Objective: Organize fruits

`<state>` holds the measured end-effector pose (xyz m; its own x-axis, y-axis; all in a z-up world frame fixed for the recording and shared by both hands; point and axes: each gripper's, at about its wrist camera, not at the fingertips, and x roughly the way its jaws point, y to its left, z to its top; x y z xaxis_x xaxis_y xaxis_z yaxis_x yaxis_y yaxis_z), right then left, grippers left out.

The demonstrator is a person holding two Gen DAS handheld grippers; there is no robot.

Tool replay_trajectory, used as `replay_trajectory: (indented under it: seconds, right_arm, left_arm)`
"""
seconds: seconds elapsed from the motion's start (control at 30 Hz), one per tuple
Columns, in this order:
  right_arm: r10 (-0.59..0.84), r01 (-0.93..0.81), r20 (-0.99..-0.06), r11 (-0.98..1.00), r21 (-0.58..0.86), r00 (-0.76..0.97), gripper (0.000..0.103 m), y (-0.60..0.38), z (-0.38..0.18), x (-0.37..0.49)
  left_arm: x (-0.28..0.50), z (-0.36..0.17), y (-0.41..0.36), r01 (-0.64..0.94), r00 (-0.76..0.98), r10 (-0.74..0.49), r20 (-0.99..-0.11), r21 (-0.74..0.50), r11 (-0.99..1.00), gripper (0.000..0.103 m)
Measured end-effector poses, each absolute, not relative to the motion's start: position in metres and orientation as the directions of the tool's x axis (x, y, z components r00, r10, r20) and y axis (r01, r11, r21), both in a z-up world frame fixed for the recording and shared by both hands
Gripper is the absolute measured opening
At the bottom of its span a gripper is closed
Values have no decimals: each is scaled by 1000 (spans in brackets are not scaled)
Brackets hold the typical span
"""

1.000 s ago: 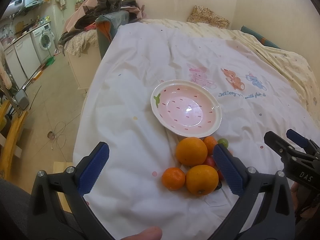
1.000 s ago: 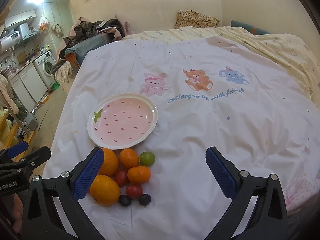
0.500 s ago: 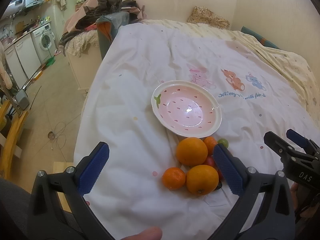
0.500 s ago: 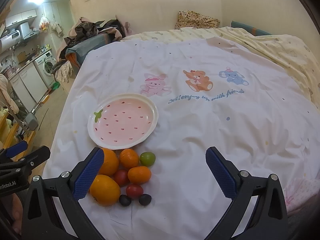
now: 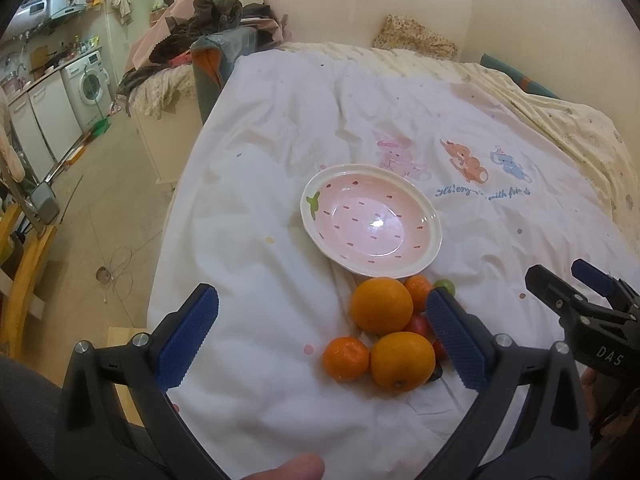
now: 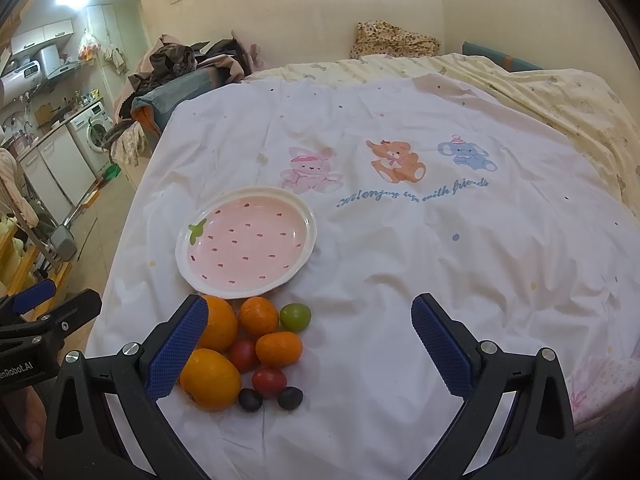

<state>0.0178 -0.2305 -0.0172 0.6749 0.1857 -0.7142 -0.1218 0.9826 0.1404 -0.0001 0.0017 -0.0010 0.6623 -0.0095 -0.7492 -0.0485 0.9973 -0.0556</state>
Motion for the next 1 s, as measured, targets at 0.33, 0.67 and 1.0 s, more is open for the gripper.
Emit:
replay_trajectory:
  seconds: [0.33, 0.67, 1.0]
  right_arm:
    - [188, -125, -716, 982, 141, 672, 103, -228, -17, 17]
    - [190, -125, -720, 982, 143, 667, 103, -227, -21, 17]
    - [252, -123, -751, 967, 225, 610, 103, -240, -26, 26]
  left_arm:
    - [1, -2, 0, -55, 660, -9, -751, -60, 997, 102]
    - [2, -5, 1, -58, 651, -10, -759, -63, 996, 103]
    - [6, -10, 10, -99, 617, 18, -787, -55, 994, 103]
